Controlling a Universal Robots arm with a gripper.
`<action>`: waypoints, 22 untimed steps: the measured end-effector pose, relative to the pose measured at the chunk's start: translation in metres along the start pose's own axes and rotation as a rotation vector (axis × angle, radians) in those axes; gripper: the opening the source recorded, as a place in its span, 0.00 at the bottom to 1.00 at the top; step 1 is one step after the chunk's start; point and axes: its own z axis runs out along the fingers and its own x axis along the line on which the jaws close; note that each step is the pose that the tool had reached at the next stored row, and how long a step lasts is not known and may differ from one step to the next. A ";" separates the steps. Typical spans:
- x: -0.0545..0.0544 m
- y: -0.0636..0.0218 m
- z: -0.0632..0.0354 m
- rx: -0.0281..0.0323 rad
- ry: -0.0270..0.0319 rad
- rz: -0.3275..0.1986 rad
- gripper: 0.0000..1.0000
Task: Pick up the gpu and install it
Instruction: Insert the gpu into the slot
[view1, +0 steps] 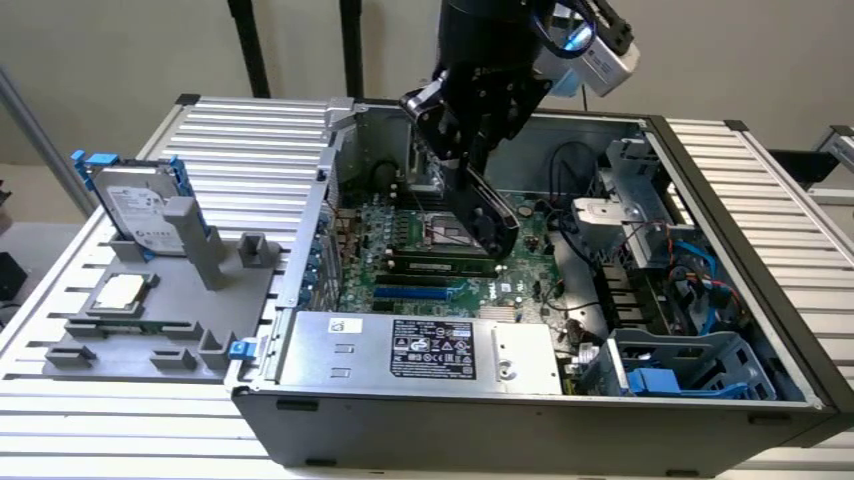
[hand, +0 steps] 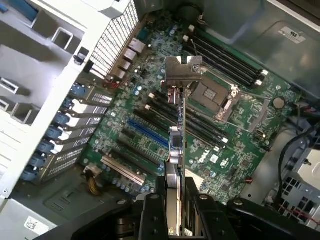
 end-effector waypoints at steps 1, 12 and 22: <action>0.000 0.0000 0.0005 0.0002 0.0006 -0.018 0.00; 0.000 -0.0002 0.0062 0.0020 0.0079 -0.219 0.00; 0.000 -0.0005 0.0127 0.0037 0.0147 -0.415 0.00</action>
